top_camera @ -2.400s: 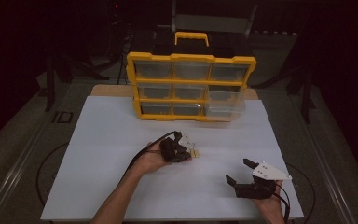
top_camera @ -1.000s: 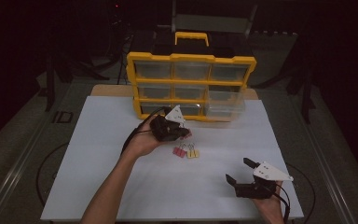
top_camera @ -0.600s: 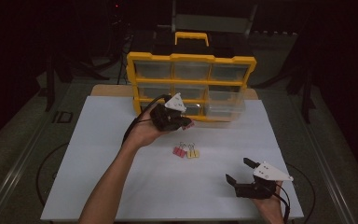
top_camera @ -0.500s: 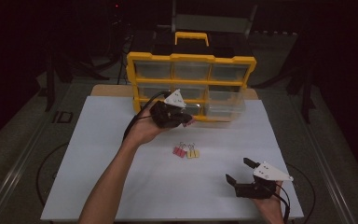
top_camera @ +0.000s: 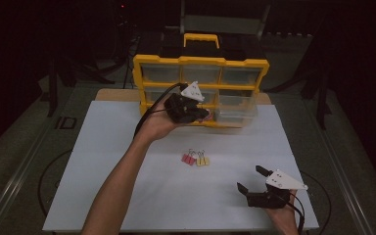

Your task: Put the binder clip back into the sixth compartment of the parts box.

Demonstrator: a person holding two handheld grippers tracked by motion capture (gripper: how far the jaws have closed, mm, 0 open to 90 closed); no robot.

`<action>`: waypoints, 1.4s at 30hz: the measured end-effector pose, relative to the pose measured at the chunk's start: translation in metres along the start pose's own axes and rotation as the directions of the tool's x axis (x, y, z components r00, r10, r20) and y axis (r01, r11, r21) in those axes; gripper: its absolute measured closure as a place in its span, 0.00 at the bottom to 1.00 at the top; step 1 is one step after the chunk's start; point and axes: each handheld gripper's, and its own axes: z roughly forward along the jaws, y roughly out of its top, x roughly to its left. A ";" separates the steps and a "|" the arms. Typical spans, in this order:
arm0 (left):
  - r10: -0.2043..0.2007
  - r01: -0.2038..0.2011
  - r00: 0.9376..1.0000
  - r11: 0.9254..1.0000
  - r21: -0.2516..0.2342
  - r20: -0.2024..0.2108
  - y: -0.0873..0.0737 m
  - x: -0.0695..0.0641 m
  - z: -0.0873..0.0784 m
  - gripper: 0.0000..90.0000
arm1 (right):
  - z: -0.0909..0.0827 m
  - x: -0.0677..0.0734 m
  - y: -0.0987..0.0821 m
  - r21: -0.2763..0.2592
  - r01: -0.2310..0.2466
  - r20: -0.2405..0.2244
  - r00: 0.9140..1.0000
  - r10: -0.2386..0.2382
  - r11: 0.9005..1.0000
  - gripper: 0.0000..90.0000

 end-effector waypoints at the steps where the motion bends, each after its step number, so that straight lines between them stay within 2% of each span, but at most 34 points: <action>1: 0.000 0.000 1.000 1.000 -0.001 0.001 0.003 0.001 0.000 1.00 | 0.000 0.000 0.000 -0.002 0.000 0.000 1.000 0.000 1.000 0.08; 9: -0.035 0.035 0.999 0.998 -0.043 0.010 0.019 0.009 0.008 1.00 | 0.000 0.000 0.000 -0.002 0.003 0.002 1.000 -0.003 1.000 0.08; 13: -0.046 0.046 0.999 0.998 -0.033 -0.004 0.024 0.013 0.014 1.00 | 0.000 0.001 0.000 0.000 0.004 0.005 1.000 -0.004 1.000 0.08; 19: -0.073 0.072 0.997 0.995 -0.069 -0.018 0.035 0.017 0.022 0.99 | 0.000 0.001 0.000 0.002 -0.001 0.005 1.000 0.001 1.000 0.08; 25: -0.075 0.074 0.997 0.995 -0.067 -0.018 0.041 0.017 0.029 0.99 | 0.000 0.001 0.000 0.000 0.004 0.006 1.000 -0.004 1.000 0.08; 28: -0.076 0.076 0.997 0.994 -0.073 -0.001 0.047 0.013 0.040 0.99 | 0.000 0.001 -0.001 -0.004 0.003 0.006 1.000 -0.003 1.000 0.08; 30: -0.080 0.079 0.997 0.994 -0.071 -0.007 0.048 0.012 0.043 0.99 | -0.001 0.001 -0.001 -0.004 0.004 0.007 1.000 -0.004 1.000 0.08; 31: -0.086 0.085 0.996 0.993 -0.076 -0.006 0.047 0.013 0.044 0.97 | -0.001 0.001 -0.001 -0.004 0.005 0.008 1.000 -0.005 1.000 0.08; 32: -0.095 0.094 0.995 0.993 -0.076 -0.012 0.047 0.013 0.044 0.90 | -0.002 0.001 -0.001 -0.004 0.004 0.009 1.000 -0.004 1.000 0.08; 35: -0.113 0.112 0.993 0.992 -0.065 -0.016 0.044 0.014 0.043 0.63 | -0.002 0.000 -0.001 -0.006 0.001 0.010 1.000 -0.001 1.000 0.08; 38: -0.139 0.138 0.990 0.989 -0.047 -0.030 0.040 0.016 0.041 0.43 | -0.002 0.000 -0.001 -0.007 -0.001 0.009 1.000 0.001 1.000 0.08; 40: -0.140 0.138 0.989 0.990 -0.041 -0.045 0.037 0.015 0.038 0.35 | -0.002 0.001 -0.001 -0.006 0.000 0.009 1.000 0.000 1.000 0.08; 42: -0.140 0.139 0.990 0.990 -0.039 -0.032 0.030 0.015 0.034 0.34 | -0.003 0.000 -0.001 -0.006 0.002 0.011 1.000 -0.002 1.000 0.08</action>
